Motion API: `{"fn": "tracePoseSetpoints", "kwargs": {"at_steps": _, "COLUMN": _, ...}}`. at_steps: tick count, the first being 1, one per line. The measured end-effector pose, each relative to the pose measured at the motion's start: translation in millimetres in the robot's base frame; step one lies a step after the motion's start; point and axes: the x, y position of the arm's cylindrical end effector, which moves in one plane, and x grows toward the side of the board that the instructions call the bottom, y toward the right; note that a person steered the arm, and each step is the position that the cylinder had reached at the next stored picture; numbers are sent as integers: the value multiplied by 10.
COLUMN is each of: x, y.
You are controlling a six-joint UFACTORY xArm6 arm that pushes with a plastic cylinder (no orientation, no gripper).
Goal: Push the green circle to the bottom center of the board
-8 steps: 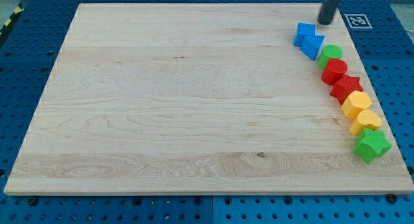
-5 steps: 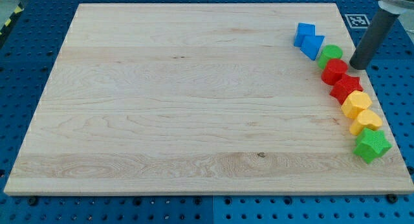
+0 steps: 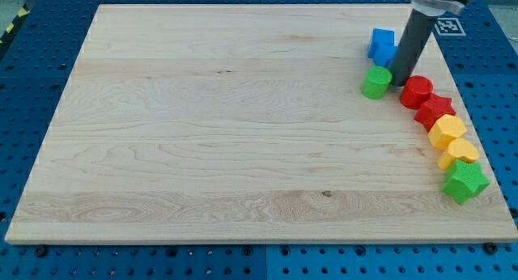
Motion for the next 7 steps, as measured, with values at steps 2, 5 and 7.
{"fn": "tracePoseSetpoints", "kwargs": {"at_steps": 2, "x": 72, "y": -228}}
{"fn": "tracePoseSetpoints", "kwargs": {"at_steps": 5, "x": 79, "y": -501}}
{"fn": "tracePoseSetpoints", "kwargs": {"at_steps": 7, "x": 79, "y": -834}}
